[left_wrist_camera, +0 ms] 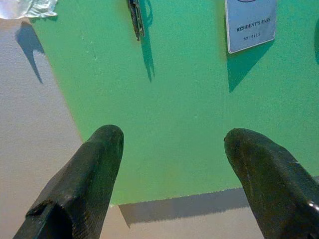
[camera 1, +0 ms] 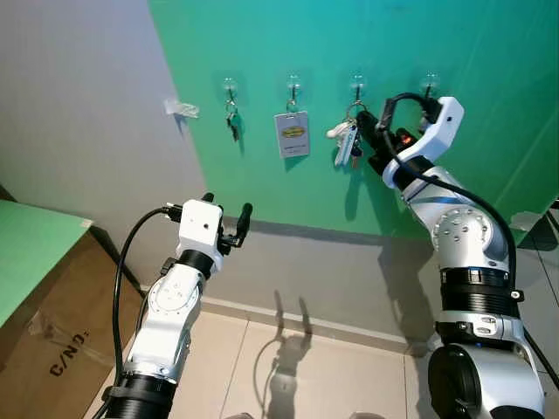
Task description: Hang keys on a hook
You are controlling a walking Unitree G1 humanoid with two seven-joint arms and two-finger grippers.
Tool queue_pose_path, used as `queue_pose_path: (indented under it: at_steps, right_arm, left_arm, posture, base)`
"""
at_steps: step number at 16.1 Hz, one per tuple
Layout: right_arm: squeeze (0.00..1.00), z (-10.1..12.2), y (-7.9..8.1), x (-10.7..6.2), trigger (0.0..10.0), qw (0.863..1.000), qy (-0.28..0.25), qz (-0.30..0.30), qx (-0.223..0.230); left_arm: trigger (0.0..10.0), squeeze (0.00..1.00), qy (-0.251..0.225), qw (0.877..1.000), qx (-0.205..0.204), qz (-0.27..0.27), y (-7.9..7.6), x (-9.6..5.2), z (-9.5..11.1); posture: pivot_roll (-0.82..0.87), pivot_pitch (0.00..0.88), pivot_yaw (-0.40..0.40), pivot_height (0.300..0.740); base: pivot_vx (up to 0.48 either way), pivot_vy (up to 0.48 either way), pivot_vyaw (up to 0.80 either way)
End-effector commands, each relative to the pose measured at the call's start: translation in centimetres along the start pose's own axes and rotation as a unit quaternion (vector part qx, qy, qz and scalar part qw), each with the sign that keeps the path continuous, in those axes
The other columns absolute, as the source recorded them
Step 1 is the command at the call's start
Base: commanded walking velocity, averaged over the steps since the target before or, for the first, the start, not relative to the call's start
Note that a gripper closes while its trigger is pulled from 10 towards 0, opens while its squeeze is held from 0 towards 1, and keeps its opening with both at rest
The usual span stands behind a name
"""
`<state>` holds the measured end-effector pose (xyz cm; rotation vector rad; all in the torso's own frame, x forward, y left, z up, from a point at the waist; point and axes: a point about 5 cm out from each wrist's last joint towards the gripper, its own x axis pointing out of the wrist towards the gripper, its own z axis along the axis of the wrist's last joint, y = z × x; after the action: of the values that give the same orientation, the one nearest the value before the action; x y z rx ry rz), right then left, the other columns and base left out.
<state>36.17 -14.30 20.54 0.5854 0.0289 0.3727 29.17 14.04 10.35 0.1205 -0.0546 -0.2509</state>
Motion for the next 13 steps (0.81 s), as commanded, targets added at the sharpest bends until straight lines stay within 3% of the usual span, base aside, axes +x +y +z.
queue_pose_path:
  at_steps: [1,3,5,13]
  right_arm:
    - [1.0,-0.3,0.1,0.0,10.0,0.999,0.005,-0.005,-0.05]
    - [1.0,-0.1,0.4,0.0,10.0,0.986,-0.021,-0.009,-0.165]
    - [1.0,0.1,0.4,-0.1,10.0,0.979,-0.033,-0.013,-0.2]
    - [1.0,-0.8,-0.5,-1.1,10.0,0.964,-0.053,-0.029,-0.259]
  left_arm:
    - [10.0,0.0,0.004,1.0,0.005,0.001,0.2,-0.2,-0.1]
    - [10.0,0.0,0.004,1.0,0.005,0.002,0.2,-0.2,-0.1]
    - [10.0,0.0,0.004,1.0,0.005,0.003,0.2,-0.2,-0.2]
    - [10.0,0.0,0.003,1.0,0.013,-0.007,0.0,0.1,-0.2]
  posture:
    - [-0.19,0.0,0.102,0.74]
    - [-0.19,0.0,0.1,0.74]
    - [-0.19,0.0,0.1,0.74]
    - [-0.2,0.0,0.108,0.74]
  base:
    - [0.0,0.0,0.0]
    - [0.0,0.0,0.0]
    - [0.0,0.0,0.0]
    - [0.0,0.0,0.0]
